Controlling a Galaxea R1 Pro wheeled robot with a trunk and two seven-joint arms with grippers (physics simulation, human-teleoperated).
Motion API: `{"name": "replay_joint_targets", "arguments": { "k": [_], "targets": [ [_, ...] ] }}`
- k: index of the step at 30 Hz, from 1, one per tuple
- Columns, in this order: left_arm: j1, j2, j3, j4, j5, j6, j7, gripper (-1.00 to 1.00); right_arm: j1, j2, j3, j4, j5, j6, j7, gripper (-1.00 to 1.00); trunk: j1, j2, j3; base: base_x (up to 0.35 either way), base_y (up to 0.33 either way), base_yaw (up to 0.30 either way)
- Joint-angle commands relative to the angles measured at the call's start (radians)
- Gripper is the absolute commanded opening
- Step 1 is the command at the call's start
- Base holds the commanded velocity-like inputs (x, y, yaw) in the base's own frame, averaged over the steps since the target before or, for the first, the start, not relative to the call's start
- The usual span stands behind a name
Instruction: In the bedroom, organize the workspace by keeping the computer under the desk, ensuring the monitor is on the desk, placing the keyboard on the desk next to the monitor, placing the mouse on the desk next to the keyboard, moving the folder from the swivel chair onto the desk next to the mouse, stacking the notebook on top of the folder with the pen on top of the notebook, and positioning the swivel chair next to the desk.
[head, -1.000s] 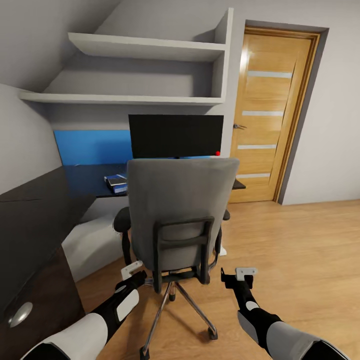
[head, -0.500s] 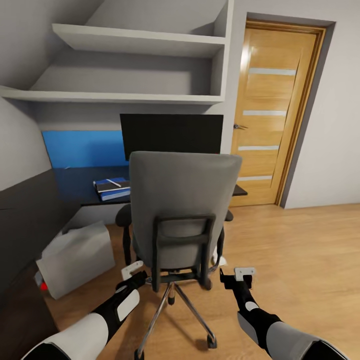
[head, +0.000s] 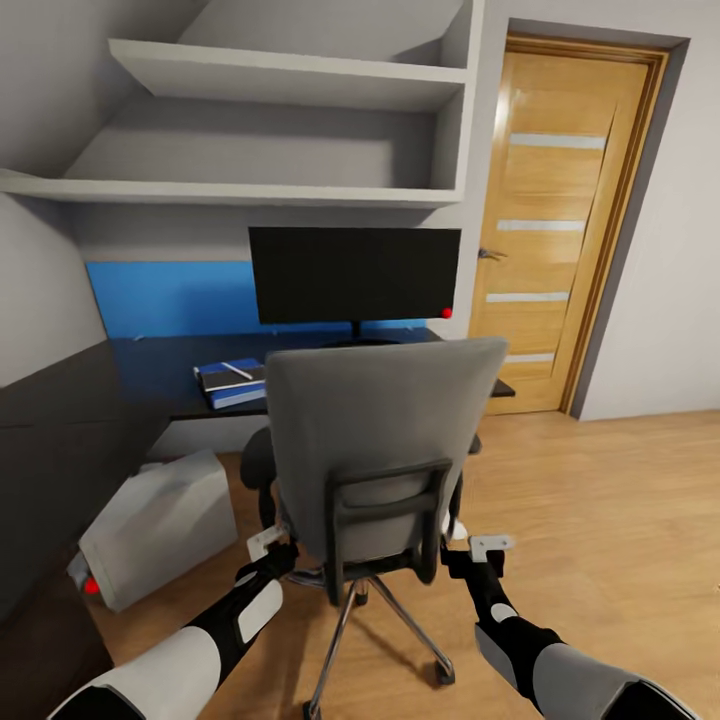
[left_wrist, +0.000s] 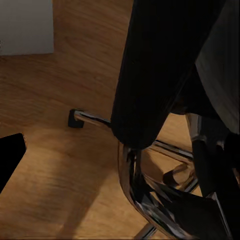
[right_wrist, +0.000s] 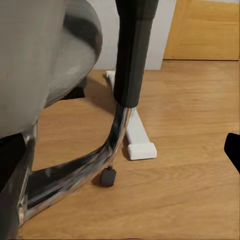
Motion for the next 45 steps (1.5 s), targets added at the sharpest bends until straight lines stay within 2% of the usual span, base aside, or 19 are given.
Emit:
{"name": "replay_joint_targets", "arguments": {
  "k": [1,9,17,34,45],
  "targets": [
    [-0.001,0.000,-0.010,0.000,0.010,-0.005,0.005,1.00,-0.001,0.000,0.012,0.000,-0.001,-0.001,-0.006,1.00,-0.001,0.000,-0.001,-0.278,0.003,0.000],
    [-0.001,-0.001,-0.010,0.000,0.010,-0.005,0.005,1.00,-0.001,0.000,0.012,0.000,-0.001,-0.001,-0.006,1.00,-0.001,0.000,-0.001,-0.300,0.001,0.000],
    [-0.001,-0.001,-0.009,0.000,0.010,-0.005,0.005,1.00,-0.001,0.000,0.012,0.000,-0.001,-0.001,-0.006,1.00,-0.001,0.000,-0.001,-0.102,0.000,0.000],
    [0.000,-0.008,-0.009,0.000,0.010,-0.006,0.005,1.00,-0.001,0.003,0.010,-0.004,-0.004,-0.003,-0.009,1.00,-0.001,0.000,-0.001,0.026,0.000,0.000],
    [0.000,-0.008,-0.010,0.001,0.010,-0.006,0.005,1.00,-0.001,0.003,0.012,-0.005,-0.004,-0.003,-0.009,1.00,-0.001,0.000,-0.001,0.141,-0.042,0.000]
  ]
}}
